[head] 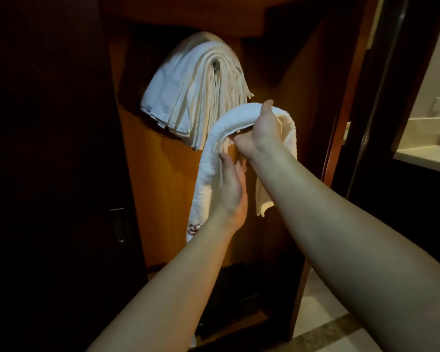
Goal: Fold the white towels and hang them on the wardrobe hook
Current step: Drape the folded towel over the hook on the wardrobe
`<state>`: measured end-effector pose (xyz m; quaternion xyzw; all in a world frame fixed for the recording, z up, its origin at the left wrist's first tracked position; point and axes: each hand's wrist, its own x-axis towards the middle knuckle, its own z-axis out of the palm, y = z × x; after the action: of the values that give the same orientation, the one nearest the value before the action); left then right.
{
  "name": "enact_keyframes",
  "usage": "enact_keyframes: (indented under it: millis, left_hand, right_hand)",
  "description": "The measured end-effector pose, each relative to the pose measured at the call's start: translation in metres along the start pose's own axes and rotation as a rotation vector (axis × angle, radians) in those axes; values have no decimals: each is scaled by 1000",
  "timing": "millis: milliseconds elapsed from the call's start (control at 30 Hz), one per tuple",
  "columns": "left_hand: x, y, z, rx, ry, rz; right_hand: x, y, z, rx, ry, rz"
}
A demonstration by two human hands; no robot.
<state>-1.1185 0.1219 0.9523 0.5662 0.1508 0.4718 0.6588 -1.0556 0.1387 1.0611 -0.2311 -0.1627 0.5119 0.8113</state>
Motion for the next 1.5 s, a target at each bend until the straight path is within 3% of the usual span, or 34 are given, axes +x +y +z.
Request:
enact_keyframes:
  millis: [233,433,533,800,1067,1233,1500]
  left_hand:
    - [41,47,-3,-9,255,-43]
    - [70,76,-38,151,302,102]
    - [91,89,-51,274,351,98]
    - [158,123,-73,310,468,107]
    - [265,164,-91,522,404,304]
    - [363,201,-126,569,376,228]
    - [406,211,-122,672,422,295]
  right_hand:
    - [0,-20,7,-90,-2,-95]
    - [11,-38,-9,-914,64,-344]
    - [31,-50,-10,-1149,118,-442]
    - [120,-75,10,-1315,213,-701]
    - [241,-109,58,-1342,45,-690]
    - [309,-133,108,-1378,-22,-718]
    - [405,-129,133,-1473,-48,-677]
